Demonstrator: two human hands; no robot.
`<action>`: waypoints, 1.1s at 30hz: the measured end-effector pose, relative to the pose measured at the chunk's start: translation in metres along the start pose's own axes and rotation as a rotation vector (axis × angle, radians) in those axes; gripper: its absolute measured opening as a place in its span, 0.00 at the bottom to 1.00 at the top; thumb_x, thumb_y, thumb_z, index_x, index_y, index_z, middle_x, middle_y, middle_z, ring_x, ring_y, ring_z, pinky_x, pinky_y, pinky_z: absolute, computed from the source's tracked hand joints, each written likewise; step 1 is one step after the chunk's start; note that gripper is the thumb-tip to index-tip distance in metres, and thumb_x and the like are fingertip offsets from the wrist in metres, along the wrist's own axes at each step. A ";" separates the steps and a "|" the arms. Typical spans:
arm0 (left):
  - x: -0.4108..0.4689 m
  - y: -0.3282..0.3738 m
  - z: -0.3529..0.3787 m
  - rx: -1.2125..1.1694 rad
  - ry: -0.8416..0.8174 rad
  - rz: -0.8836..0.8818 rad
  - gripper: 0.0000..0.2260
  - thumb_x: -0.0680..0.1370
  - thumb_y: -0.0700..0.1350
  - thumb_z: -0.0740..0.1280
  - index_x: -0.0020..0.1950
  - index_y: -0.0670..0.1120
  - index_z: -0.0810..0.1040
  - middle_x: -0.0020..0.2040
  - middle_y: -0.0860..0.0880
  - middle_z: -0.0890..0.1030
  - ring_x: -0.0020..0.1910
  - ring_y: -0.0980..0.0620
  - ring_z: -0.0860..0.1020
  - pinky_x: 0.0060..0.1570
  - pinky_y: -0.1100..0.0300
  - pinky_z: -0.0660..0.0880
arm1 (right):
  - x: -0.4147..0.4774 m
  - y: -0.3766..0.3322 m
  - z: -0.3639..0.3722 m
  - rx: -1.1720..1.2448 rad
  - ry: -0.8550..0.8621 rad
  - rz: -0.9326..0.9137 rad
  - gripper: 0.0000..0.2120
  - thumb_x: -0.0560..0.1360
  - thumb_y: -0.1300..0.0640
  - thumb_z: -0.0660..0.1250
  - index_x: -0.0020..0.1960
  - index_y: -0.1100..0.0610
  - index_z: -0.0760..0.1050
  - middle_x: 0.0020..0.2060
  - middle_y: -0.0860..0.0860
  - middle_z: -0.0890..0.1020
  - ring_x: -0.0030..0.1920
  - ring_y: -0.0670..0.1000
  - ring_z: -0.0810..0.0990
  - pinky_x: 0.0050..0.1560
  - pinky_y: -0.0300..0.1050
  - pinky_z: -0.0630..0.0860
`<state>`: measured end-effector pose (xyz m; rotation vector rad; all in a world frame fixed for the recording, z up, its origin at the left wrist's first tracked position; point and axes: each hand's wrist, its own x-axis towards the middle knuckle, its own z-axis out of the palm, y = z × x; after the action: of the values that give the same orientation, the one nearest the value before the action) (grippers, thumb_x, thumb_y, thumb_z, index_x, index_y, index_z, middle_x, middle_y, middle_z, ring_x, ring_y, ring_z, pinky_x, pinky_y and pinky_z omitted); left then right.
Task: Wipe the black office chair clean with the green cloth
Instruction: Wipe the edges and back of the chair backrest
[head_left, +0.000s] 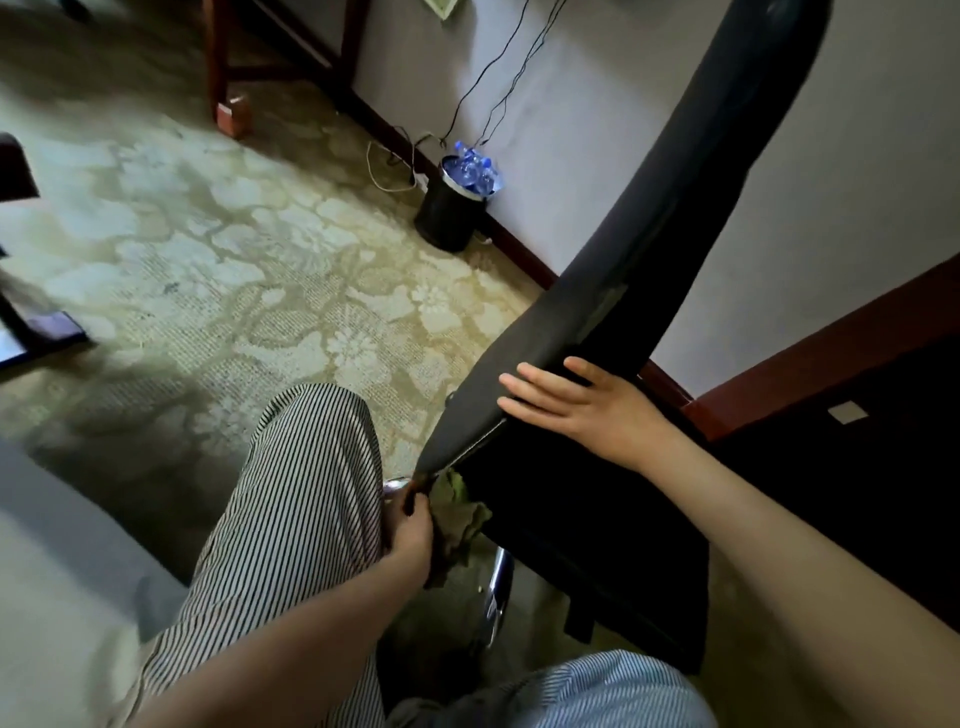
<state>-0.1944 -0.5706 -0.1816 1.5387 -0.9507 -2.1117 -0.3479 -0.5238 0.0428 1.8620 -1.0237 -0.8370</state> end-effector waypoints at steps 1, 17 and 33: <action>0.000 -0.005 0.001 -0.027 0.041 -0.017 0.12 0.80 0.38 0.58 0.61 0.40 0.76 0.61 0.42 0.76 0.61 0.42 0.73 0.60 0.57 0.66 | -0.001 -0.001 0.002 -0.015 0.011 0.001 0.32 0.71 0.54 0.71 0.71 0.54 0.61 0.71 0.49 0.67 0.71 0.49 0.59 0.73 0.53 0.36; -0.026 0.008 0.034 -0.172 0.050 -0.041 0.14 0.80 0.37 0.60 0.65 0.38 0.73 0.60 0.45 0.76 0.60 0.48 0.74 0.61 0.60 0.67 | 0.000 -0.008 0.013 -0.106 0.055 0.002 0.32 0.74 0.52 0.65 0.74 0.54 0.56 0.72 0.51 0.59 0.73 0.55 0.51 0.73 0.55 0.41; -0.023 0.022 0.032 -0.257 0.132 -0.118 0.13 0.80 0.39 0.59 0.63 0.41 0.74 0.63 0.43 0.76 0.62 0.44 0.73 0.64 0.56 0.66 | 0.005 -0.007 0.014 -0.042 0.091 0.033 0.26 0.74 0.55 0.64 0.71 0.55 0.63 0.70 0.51 0.63 0.70 0.52 0.61 0.74 0.56 0.37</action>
<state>-0.2185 -0.5623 -0.1448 1.6099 -0.5318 -2.0850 -0.3554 -0.5310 0.0295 1.8260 -0.9712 -0.7418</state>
